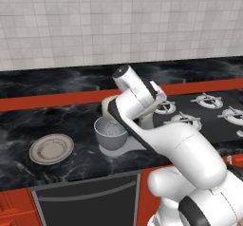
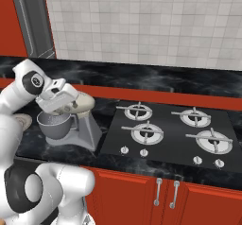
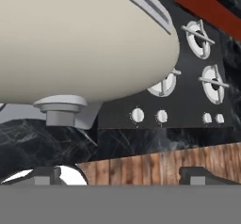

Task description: Add butter and sugar cubes to the stand mixer bowl and then turn on the stand mixer to begin making frosting.

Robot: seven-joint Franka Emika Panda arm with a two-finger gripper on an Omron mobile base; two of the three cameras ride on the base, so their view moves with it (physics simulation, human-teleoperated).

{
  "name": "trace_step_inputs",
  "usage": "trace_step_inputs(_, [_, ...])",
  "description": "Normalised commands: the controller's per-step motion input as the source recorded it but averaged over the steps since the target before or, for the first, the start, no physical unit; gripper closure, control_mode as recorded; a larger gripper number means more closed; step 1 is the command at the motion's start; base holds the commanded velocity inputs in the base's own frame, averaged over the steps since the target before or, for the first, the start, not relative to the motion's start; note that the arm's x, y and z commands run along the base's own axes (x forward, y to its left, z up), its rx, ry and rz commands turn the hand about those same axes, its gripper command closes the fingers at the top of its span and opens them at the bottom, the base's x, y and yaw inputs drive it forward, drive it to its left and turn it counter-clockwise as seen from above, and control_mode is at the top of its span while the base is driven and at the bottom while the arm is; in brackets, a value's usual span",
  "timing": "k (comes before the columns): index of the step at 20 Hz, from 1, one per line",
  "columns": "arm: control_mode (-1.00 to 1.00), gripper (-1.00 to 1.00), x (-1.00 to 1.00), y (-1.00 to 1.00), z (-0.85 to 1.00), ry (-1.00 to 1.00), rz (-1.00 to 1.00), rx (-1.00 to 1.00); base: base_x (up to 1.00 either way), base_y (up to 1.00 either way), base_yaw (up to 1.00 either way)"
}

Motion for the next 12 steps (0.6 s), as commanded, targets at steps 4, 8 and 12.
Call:
trace_step_inputs(4, [-1.0, -1.0, 0.02, 0.07, -0.15, 0.07, 0.07, -0.03, 0.0, 0.0, 0.0])
trace_step_inputs(8, [-1.0, -1.0, 0.12, 0.17, -0.07, 0.0, 0.07, 0.0, 0.0, 0.0, 0.0])
trace_step_inputs(12, [-1.0, -1.0, 0.39, 0.08, -0.05, 0.0, 0.03, 0.0, 0.0, 0.0, 0.0])
